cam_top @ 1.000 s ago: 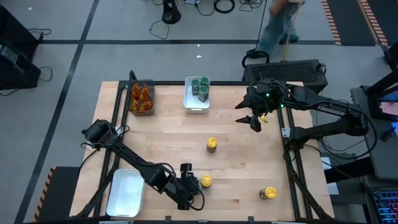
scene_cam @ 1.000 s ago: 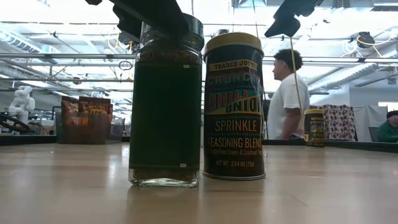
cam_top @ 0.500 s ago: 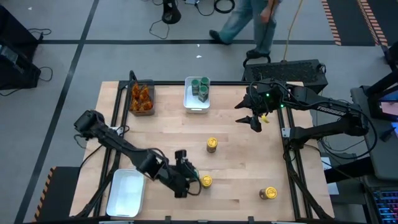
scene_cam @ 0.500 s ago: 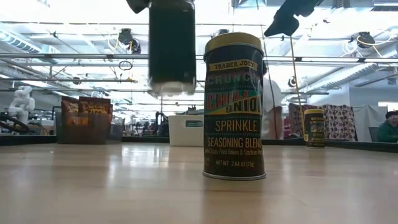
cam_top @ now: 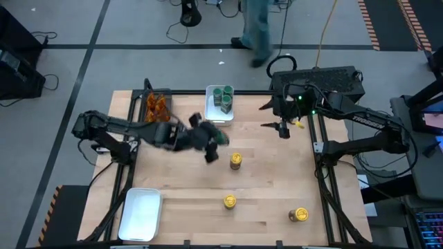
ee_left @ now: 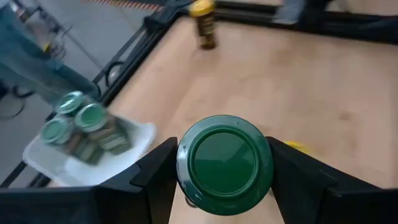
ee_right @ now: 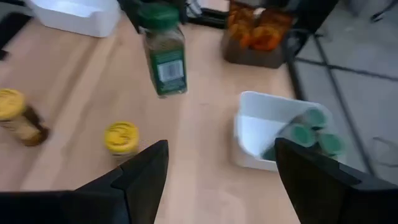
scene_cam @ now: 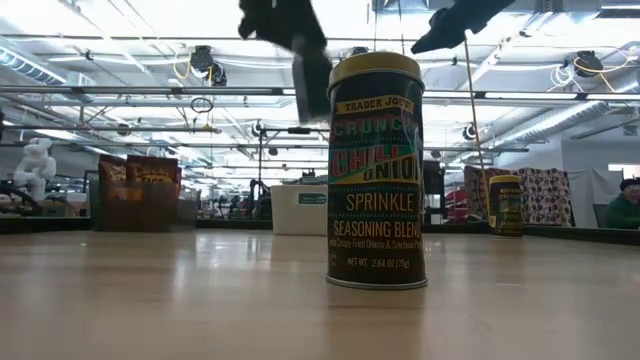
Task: Sort spices by type
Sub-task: Put the green seasoning bottle into the top white bin
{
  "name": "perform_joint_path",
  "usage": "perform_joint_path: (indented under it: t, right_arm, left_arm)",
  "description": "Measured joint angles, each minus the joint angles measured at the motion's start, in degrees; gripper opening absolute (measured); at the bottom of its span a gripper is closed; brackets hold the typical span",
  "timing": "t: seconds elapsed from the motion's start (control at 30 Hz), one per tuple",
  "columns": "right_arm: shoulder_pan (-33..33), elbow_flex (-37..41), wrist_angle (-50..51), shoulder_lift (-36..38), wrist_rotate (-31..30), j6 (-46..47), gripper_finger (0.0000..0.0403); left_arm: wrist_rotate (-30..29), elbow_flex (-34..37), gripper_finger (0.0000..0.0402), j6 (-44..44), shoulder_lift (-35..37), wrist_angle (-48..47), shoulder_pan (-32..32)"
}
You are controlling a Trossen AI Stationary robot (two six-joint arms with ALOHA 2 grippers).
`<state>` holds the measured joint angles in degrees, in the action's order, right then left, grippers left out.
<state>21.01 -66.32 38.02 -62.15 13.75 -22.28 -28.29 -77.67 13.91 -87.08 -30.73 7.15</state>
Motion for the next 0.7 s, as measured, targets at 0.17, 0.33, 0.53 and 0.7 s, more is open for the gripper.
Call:
perform_joint_path:
  t: [0.17,0.33,0.53,0.7]
  right_arm:
    - [7.5,0.0,-1.0,0.0,6.4,-5.4,0.0274]
    - [13.4,0.0,-2.8,-0.2,12.0,-4.4,0.0274]
    - [15.0,0.0,-8.0,-1.5,11.8,4.0,0.0274]
    - [15.0,0.0,-12.2,-3.5,11.7,13.8,0.0274]
  left_arm:
    - [6.3,0.0,0.0217,-5.9,0.0,0.0,-9.6]
    - [10.6,0.0,0.0217,-13.7,0.1,0.2,-18.1]
    - [18.4,0.1,0.0217,-25.6,-1.6,0.2,-27.9]
    - [25.4,0.1,0.0217,-30.8,-4.6,1.3,-34.8]
